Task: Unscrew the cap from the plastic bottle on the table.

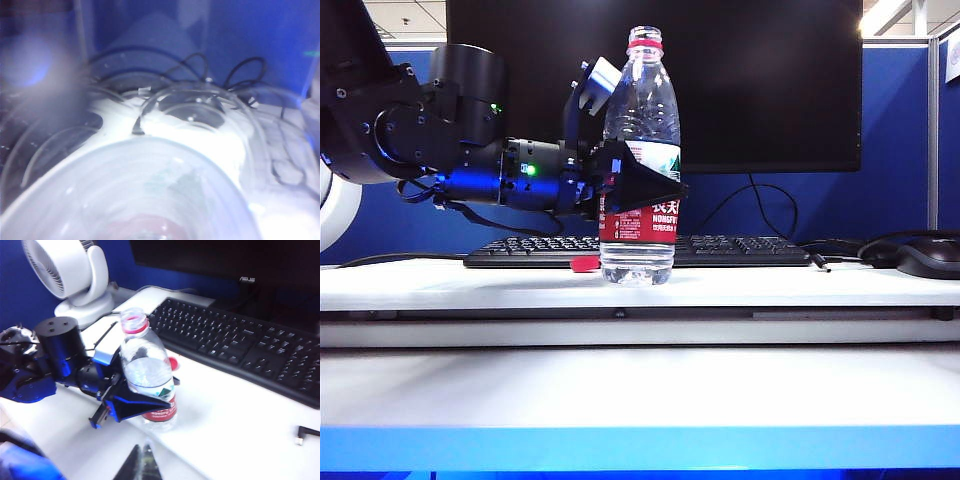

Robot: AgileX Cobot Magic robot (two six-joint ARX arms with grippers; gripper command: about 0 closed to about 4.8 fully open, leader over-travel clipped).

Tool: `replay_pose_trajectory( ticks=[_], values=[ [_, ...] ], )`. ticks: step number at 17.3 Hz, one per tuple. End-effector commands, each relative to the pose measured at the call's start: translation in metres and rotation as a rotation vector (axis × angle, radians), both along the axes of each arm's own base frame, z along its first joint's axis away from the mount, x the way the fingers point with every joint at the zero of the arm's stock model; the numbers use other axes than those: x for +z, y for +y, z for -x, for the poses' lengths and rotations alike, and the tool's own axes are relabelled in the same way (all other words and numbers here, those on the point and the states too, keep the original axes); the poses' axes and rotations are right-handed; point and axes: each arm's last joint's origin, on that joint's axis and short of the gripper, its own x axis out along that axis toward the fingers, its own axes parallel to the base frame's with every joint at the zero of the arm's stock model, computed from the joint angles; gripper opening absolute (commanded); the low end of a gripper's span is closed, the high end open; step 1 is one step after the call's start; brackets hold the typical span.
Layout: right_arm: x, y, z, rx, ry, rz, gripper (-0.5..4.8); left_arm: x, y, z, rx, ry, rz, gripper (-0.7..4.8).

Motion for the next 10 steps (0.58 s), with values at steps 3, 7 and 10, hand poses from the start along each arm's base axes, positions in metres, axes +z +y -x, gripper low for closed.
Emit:
replay_pose_trajectory(
  ticks=[3, 7, 10],
  values=[
    [-0.034, -0.021, 0.057, -0.127, -0.137, -0.026, -0.06, -0.003, 0.001, 0.0, 0.004, 0.027, -0.013, 2.36],
    [-0.066, -0.031, 0.088, -0.145, -0.229, -0.059, -0.06, -0.003, 0.001, 0.0, 0.004, 0.027, -0.013, 2.36],
    [-0.09, -0.035, 0.096, -0.165, -0.263, -0.072, -0.06, -0.003, 0.001, 0.0, 0.004, 0.027, -0.013, 2.36]
  ],
)
